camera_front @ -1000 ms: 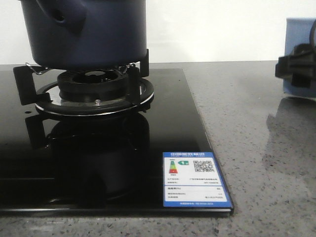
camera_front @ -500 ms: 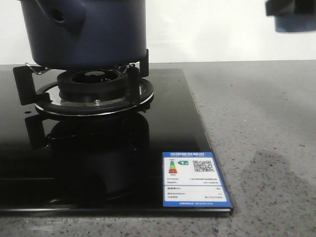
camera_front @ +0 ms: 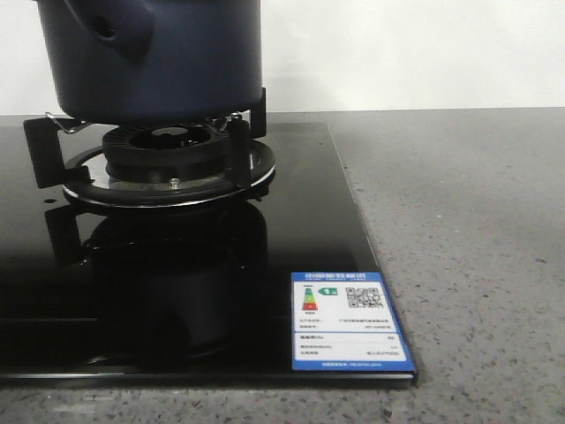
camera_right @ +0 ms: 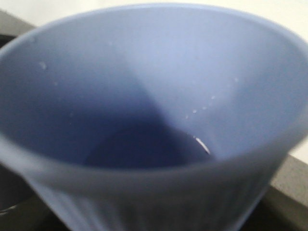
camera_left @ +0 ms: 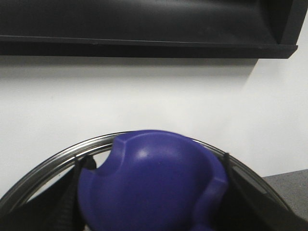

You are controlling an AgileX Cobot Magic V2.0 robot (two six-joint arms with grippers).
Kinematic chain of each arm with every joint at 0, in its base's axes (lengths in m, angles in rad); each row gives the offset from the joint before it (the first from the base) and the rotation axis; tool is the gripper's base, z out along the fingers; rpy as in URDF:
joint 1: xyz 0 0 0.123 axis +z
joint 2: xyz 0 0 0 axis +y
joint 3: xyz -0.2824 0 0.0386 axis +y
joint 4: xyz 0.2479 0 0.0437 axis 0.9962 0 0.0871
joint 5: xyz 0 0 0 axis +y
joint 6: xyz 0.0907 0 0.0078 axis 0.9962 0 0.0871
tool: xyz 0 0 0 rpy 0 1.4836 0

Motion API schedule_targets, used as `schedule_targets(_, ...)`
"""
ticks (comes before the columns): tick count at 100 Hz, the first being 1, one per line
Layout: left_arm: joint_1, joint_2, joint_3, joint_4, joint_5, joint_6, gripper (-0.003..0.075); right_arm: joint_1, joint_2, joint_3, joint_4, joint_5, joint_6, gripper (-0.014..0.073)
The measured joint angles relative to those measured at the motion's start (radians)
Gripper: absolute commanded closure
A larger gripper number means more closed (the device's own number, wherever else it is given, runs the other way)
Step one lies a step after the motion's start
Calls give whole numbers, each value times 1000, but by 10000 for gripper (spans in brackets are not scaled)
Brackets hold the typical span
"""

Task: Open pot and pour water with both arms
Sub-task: 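Carry the blue cup with the right gripper over the open pot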

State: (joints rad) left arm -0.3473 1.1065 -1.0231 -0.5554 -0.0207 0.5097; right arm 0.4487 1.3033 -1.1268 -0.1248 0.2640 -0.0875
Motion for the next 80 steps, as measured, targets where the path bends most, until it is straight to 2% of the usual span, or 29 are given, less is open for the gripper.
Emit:
schedule_targets(48,0,0,0,2,0,0,363,171,228,-314,-410,354,-2,258)
schedule_targets(80,0,0,0,2,0,0,363,261,292,-341,-686,401,-4,258)
